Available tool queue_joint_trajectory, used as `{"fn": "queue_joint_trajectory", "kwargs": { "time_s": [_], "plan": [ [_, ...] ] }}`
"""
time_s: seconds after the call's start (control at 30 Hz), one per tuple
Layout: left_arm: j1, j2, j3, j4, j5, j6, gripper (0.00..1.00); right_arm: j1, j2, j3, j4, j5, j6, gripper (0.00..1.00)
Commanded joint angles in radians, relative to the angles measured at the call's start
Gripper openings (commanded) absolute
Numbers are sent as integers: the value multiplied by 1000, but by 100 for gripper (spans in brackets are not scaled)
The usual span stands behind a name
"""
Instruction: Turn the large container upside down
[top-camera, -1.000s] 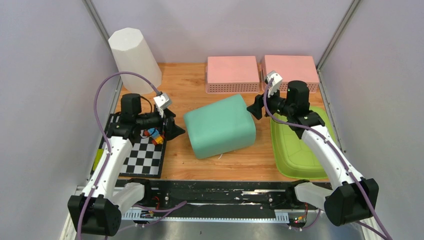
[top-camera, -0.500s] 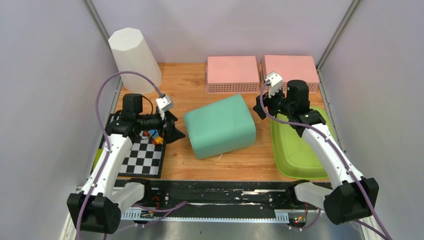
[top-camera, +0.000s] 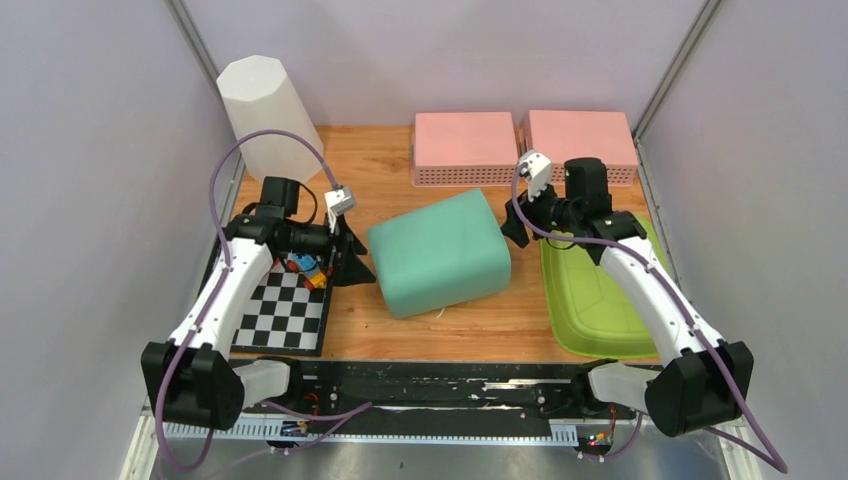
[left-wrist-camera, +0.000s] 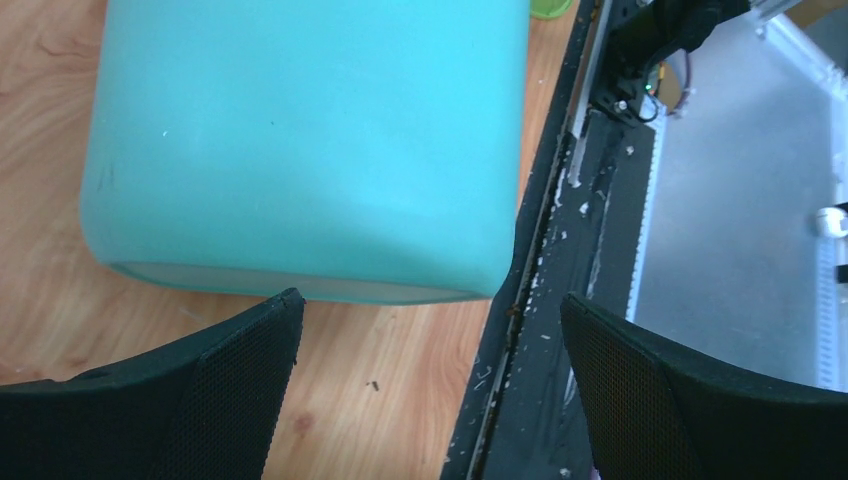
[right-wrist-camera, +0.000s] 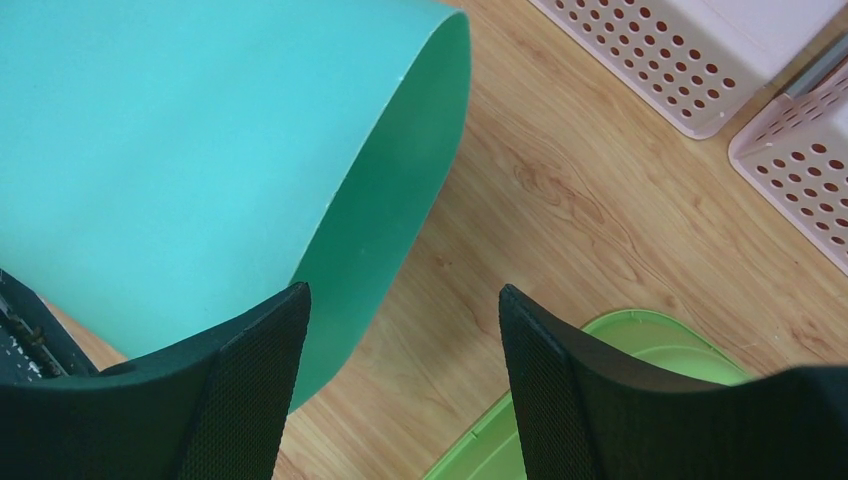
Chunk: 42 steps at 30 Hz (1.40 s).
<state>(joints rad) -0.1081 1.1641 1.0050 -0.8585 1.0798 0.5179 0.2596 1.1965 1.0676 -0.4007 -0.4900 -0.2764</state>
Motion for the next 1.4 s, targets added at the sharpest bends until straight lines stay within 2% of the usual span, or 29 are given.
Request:
{"fn": "queue_joint_trajectory", "kwargs": {
  "time_s": [0.0, 0.33, 0.6, 0.77, 0.97, 1.17, 1.37],
  "plan": [
    [-5, 57, 43, -14, 83, -81, 100, 27, -17, -18, -44, -35, -38, 72],
    [-45, 70, 21, 109, 19, -196, 100, 103, 24, -34, -48, -42, -70, 72],
    [-47, 36, -22, 446, -78, -460, 100, 184, 79, -10, -47, 23, -77, 72],
    [-48, 79, -11, 561, -109, -524, 100, 213, 136, 41, -46, 59, -58, 71],
    [-48, 125, -13, 582, -124, -537, 100, 219, 161, 85, -60, 83, -53, 71],
    [-48, 82, -42, 581, -176, -525, 100, 214, 94, 83, -94, 152, -83, 75],
    [-48, 53, -72, 609, -229, -550, 100, 154, 62, 110, -191, 154, -87, 77]
  ]
}}
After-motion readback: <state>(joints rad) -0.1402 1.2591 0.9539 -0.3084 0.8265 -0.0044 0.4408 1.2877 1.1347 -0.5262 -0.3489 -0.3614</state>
